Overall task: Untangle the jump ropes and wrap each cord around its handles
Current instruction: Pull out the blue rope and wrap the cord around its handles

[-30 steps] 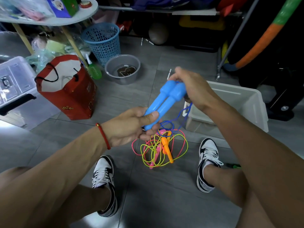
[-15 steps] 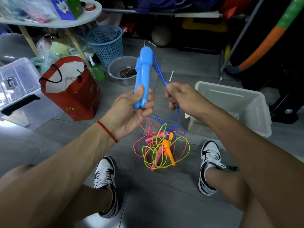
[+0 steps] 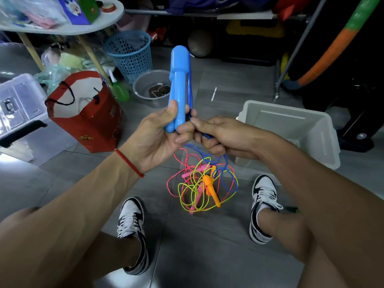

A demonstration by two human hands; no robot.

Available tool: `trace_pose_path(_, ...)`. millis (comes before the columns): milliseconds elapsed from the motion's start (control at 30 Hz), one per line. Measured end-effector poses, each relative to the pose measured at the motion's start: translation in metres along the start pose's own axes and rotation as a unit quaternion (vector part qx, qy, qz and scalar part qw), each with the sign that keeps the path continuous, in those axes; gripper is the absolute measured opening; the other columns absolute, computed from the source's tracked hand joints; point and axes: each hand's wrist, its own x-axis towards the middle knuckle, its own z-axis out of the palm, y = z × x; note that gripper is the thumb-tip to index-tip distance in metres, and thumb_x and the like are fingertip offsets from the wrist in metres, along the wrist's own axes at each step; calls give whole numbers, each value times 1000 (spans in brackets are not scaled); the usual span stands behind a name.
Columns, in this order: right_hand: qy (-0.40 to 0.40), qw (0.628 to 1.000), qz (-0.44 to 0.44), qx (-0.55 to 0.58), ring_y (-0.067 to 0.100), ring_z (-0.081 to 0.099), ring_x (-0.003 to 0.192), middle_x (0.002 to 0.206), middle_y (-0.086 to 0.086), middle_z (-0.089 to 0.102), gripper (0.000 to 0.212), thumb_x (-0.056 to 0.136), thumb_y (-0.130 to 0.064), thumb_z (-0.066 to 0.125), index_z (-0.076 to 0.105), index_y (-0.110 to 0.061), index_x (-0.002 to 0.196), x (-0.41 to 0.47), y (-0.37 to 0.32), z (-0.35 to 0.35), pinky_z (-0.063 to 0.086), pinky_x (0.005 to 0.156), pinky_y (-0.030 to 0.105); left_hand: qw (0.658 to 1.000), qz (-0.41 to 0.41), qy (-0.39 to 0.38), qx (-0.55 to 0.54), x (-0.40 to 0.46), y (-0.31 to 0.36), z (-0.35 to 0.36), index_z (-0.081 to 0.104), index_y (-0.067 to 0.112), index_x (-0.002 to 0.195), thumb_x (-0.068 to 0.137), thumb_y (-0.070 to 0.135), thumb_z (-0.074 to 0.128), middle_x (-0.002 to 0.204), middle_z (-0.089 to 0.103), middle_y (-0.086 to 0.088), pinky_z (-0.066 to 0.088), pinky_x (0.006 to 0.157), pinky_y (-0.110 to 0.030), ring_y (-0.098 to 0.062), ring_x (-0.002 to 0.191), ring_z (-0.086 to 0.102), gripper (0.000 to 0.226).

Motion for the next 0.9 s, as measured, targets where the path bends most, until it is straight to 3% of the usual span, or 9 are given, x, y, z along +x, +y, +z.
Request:
trace_pose_path(100,65,974,-36,-215,8,31,50,54,-12,39,35,100,-46,53,61,-16,83,-6,-2,-16,29,48,22,997,-13,17,76,-2,8,-7,52,6,100,106,26,35,92,51,-8,32,52,-19,-10,61,40,27)
trace_pose_path(233,98,874,-61,-472,10,46,60,62,-6,52,31,96,-47,58,56,-27,71,-16,0,-34,41,63,33,971,-28,54,230,-6,9,-23,50,4,101,104,24,42,90,49,-10,29,52,-26,-15,62,38,22)
trace_pose_path(333,96,839,-47,-533,9,53,70,71,-9,57,28,96,-46,55,51,-36,71,-23,0,-41,49,73,40,951,-62,67,294,-10,10,-40,51,5,106,103,25,48,88,50,-8,29,51,-25,-15,62,39,21)
trace_pose_path(467,99,801,-86,-584,18,59,88,87,-10,63,25,96,-52,47,61,-33,90,-30,-9,-35,51,77,44,890,-115,26,440,-16,-1,-53,50,1,102,92,32,53,88,46,-13,31,47,-24,-16,58,40,32)
trace_pose_path(600,110,736,-177,-645,19,56,87,88,-9,60,22,94,-52,55,61,-31,95,-29,-18,-14,33,63,34,799,-186,-26,571,-17,-18,-54,51,8,95,93,42,54,68,48,-6,38,50,-26,-18,56,42,34)
trace_pose_path(667,118,736,-190,-639,17,52,81,81,-10,56,24,88,-55,62,59,-32,91,-29,-25,-12,27,62,32,752,-216,-65,619,-18,-24,-51,52,17,95,101,38,53,66,50,1,41,55,-28,-13,55,44,22)
trace_pose_path(733,112,734,-193,-641,18,54,81,81,-8,60,29,84,-57,66,61,-29,86,-28,-27,-13,28,61,32,683,-215,-100,691,-19,-29,-41,52,13,103,103,36,49,71,51,4,41,61,-28,-11,58,46,24)
trace_pose_path(833,87,734,-183,-649,18,56,81,81,-6,65,31,79,-61,69,62,-31,81,-21,-24,-9,32,59,32,568,-189,-161,785,-20,-36,-25,46,9,106,103,35,48,84,50,0,42,74,-35,-22,79,55,26)
trace_pose_path(900,74,742,-177,-642,16,57,78,78,-7,66,33,76,-64,70,67,-32,82,-17,-21,-6,39,60,34,528,-183,-193,806,-24,-39,-15,41,12,104,103,33,48,93,48,-2,41,80,-35,-28,90,55,22)
